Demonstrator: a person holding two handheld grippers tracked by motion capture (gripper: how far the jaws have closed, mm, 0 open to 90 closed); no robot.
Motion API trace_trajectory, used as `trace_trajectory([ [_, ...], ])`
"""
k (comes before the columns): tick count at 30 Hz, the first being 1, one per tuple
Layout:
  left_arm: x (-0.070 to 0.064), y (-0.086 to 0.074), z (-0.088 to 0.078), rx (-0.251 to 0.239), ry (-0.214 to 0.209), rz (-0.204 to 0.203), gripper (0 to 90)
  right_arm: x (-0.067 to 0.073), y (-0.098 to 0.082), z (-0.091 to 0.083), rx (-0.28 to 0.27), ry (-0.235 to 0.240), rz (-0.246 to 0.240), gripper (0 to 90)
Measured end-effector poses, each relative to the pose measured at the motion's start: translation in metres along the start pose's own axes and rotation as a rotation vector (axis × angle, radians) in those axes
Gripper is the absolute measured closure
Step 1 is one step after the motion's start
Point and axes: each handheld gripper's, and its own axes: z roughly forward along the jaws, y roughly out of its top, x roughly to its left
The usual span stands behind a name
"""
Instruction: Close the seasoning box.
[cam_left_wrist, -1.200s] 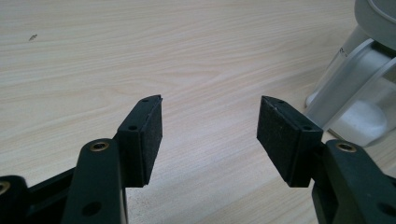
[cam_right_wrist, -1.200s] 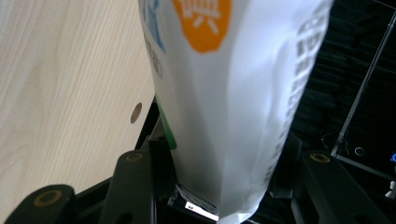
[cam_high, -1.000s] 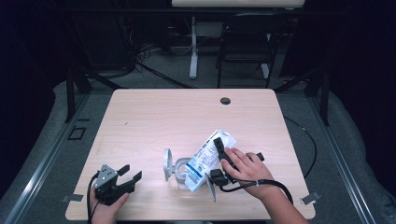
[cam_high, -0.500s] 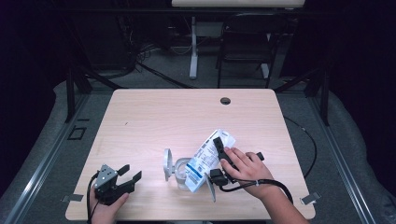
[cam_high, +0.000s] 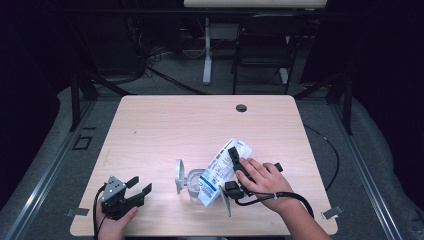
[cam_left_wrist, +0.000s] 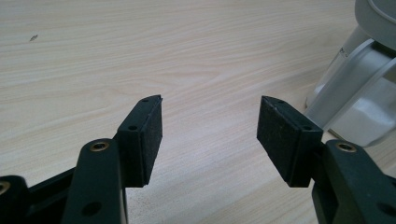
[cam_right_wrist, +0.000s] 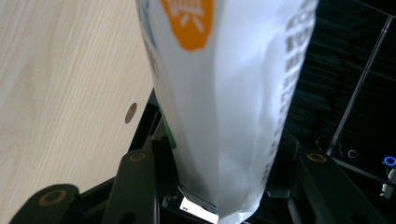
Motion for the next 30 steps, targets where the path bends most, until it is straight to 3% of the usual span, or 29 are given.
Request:
trace_trajectory([
  [4,-0.0001,-0.0001,0.0001,-0.006,0.001,-0.002,40.9,-0.0018,0.0009,-0.0018,0.022,0.000,-0.016,57.3],
  [30,0.0012,-0.0002,-0.0005,0.006,0.000,0.006,40.9,-0.0028,0.0007,-0.0012,0.002,-0.005,0.004,58.5],
])
